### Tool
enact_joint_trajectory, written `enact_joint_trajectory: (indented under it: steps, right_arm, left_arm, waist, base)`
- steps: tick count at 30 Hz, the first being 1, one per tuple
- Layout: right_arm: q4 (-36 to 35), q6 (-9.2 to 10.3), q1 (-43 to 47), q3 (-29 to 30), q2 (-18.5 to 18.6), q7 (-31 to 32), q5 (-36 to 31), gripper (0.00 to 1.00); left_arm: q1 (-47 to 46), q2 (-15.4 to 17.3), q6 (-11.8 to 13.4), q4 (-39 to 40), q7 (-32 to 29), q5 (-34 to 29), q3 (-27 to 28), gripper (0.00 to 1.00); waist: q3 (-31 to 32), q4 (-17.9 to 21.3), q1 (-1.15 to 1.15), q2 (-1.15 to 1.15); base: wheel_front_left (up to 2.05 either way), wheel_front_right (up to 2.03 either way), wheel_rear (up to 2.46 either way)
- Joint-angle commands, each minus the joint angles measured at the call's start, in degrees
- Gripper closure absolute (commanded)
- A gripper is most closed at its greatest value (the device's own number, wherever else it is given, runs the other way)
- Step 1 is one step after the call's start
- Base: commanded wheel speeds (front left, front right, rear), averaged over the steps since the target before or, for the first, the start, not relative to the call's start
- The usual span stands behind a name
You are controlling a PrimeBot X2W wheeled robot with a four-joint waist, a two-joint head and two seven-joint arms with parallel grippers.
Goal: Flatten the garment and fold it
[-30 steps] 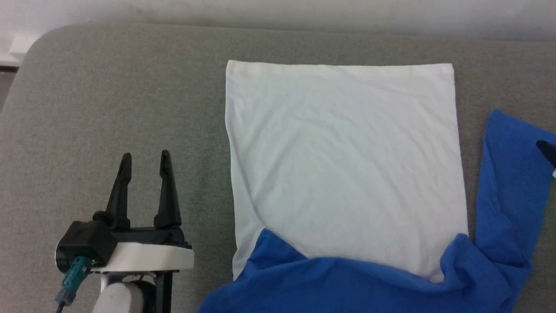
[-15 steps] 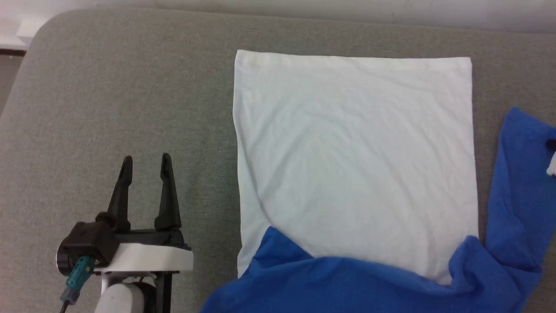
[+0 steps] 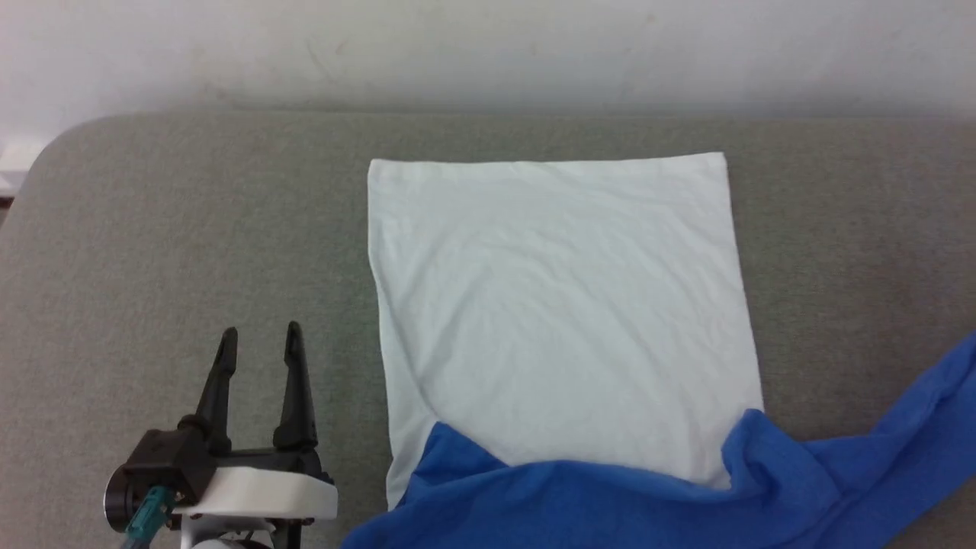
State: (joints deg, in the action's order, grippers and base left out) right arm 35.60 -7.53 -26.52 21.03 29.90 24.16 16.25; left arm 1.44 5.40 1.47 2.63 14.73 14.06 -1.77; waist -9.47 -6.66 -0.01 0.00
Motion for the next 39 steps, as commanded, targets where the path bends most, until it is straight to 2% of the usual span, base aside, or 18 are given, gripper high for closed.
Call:
enact_joint_trajectory:
  steps: [1, 4, 9, 17, 20, 22, 24, 28, 29, 35, 39]
  right_arm:
    - [-0.9, 0.04, 0.4, 0.9, 0.4, 0.0, -0.8, 1.0]
    - [-2.4, 0.04, -0.3, 2.1, 0.1, -0.2, -1.4, 1.0]
    - [-8.2, 0.04, -1.3, 0.0, -3.5, -1.5, -0.3, 1.0]
    - [-23.8, 0.04, 3.4, -6.8, -18.0, 0.6, -0.1, 1.0]
    - [-26.9, 0.04, 5.4, -10.0, -23.9, 0.4, -0.5, 1.0]
    - [-27.2, 0.04, 6.4, -13.1, -26.1, -0.2, 0.7, 1.0]
    - [-26.1, 0.04, 7.0, -16.6, -26.9, -1.3, 2.7, 1.0]
    - [-20.5, 0.04, 7.4, -27.1, -27.0, -5.7, 11.3, 1.0]
    - [-20.5, 0.04, 7.4, -27.1, -27.0, -5.7, 11.3, 1.0]
    - [-14.8, 0.04, 6.6, -44.4, -27.0, -13.3, 22.0, 1.0]
    - [-13.2, 0.04, 5.9, -54.3, -27.0, -17.2, 26.4, 1.0]
  left_arm:
    - [0.7, -0.3, -0.4, -0.3, 0.3, -0.4, 0.0, 0.0]
    - [1.2, -0.4, -0.5, -0.8, 0.3, -0.5, -0.4, 0.0]
    - [2.6, 0.0, -0.6, -1.4, 0.0, -0.4, -0.7, 0.0]
    - [5.7, 0.8, -0.1, -0.4, -1.7, -0.1, -0.6, 0.0]
    - [6.5, 1.0, 0.1, 0.2, -2.2, -0.1, -0.8, 0.0]
    - [6.7, 1.0, 0.0, 0.5, -2.5, 0.1, -0.9, 0.0]
    - [6.6, 1.1, 0.0, 0.8, -2.7, 0.1, -1.2, 0.0]
    - [5.4, 1.1, -0.3, 0.8, -3.0, 0.2, -2.0, 0.0]
    - [5.4, 1.1, -0.3, 0.8, -3.0, 0.2, -2.0, 0.0]
    - [4.0, 0.8, -0.4, 0.0, -2.9, 0.4, -2.8, 0.0]
    - [3.7, 0.7, -0.4, -0.7, -2.6, 0.7, -3.0, 0.0]
  waist:
    - [2.6, 2.2, 0.01, 0.0]
    - [3.9, 2.2, 0.01, 0.0]
    - [7.2, 1.6, 0.01, 0.0]
    - [11.6, 1.4, 0.01, 0.0]
    - [11.9, 1.3, 0.01, 0.0]
    - [11.7, 1.2, 0.01, 0.0]
    - [11.2, 0.8, 0.01, 0.0]
    - [9.8, -0.8, 0.01, 0.0]
    - [9.8, -0.8, 0.01, 0.0]
    - [8.2, -3.3, 0.01, 0.0]
    - [7.5, -4.3, 0.01, 0.0]
  base:
    - [0.0, 0.0, 0.0]
    - [0.0, 0.0, 0.0]
    - [0.0, 0.0, 0.0]
    - [0.0, 0.0, 0.0]
    - [0.0, 0.0, 0.0]
    - [0.0, 0.0, 0.0]
    - [0.0, 0.0, 0.0]
    - [0.0, 0.0, 0.0]
    - [0.0, 0.0, 0.0]
    - [0.0, 0.0, 0.0]
    - [0.0, 0.0, 0.0]
